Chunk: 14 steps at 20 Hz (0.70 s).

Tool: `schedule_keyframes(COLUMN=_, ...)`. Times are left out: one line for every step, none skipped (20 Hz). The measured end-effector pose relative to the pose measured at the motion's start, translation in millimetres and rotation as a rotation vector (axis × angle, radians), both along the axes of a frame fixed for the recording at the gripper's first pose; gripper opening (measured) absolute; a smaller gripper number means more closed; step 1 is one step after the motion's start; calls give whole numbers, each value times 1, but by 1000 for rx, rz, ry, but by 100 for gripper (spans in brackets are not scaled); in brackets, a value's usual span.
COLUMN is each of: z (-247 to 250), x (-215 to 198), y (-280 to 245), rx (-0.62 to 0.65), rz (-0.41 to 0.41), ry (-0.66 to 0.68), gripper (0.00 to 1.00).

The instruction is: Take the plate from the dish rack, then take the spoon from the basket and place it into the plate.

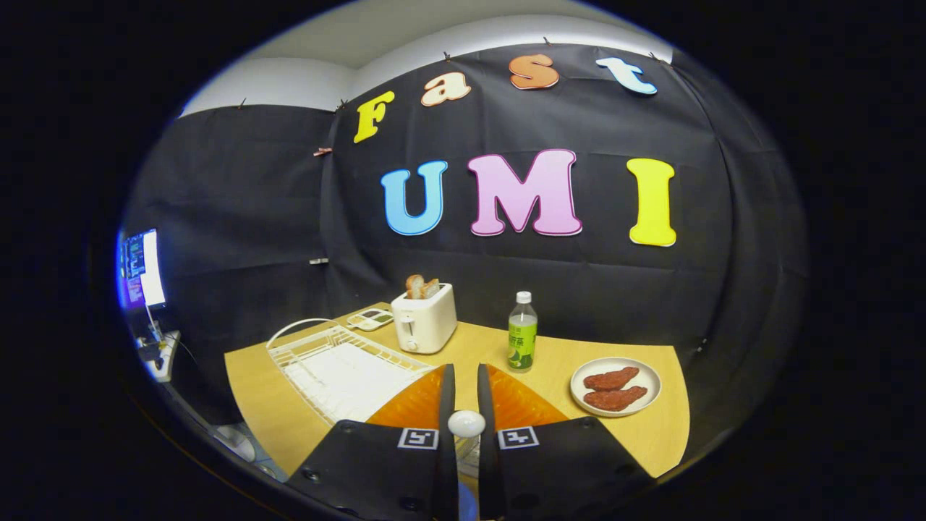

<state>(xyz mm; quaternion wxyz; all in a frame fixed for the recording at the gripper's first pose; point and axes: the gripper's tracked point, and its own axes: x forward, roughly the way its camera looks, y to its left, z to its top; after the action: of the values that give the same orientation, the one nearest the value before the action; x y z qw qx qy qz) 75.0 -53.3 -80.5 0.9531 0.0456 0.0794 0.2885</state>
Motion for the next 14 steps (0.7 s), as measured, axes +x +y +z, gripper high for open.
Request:
schedule_keyframes(z=-4, x=-11, y=3, rx=21, rz=15, ry=27, gripper=15)
schedule_keyframes(z=-8, x=-21, y=7, rx=32, rz=30, ry=46, gripper=15)
schedule_keyframes(z=-14, x=-28, y=8, rx=27, rz=36, ry=55, gripper=15)
schedule_keyframes(z=-22, x=-34, y=8, rx=17, rz=45, ry=66, gripper=15)
schedule_keyframes(z=-34, x=-42, y=12, rx=12, rz=52, ry=86, gripper=15)
schedule_keyframes(z=-45, x=-49, y=15, rx=12, rz=58, ry=112, gripper=15)
schedule_keyframes(z=-56, x=-55, y=20, rx=7, rz=68, ry=131, gripper=15)
schedule_keyframes(z=-65, x=-58, y=22, rx=-9, rz=72, ry=133, gripper=15)
schedule_keyframes(z=-75, x=-58, y=22, rx=-23, rz=74, ry=129, gripper=15)
schedule_keyframes(z=-82, x=-58, y=25, rx=-26, rz=79, ry=128, gripper=15)
schedule_keyframes(z=-90, x=-59, y=32, rx=-20, rz=90, ry=136, gripper=15)
schedule_keyframes(z=-96, x=-59, y=36, rx=-15, rz=96, ry=147, gripper=15)
schedule_keyframes(z=-102, x=-59, y=39, rx=-14, rz=97, ry=155, gripper=15)
schedule_keyframes(z=-108, x=-59, y=42, rx=-17, rz=100, ry=165, gripper=15)
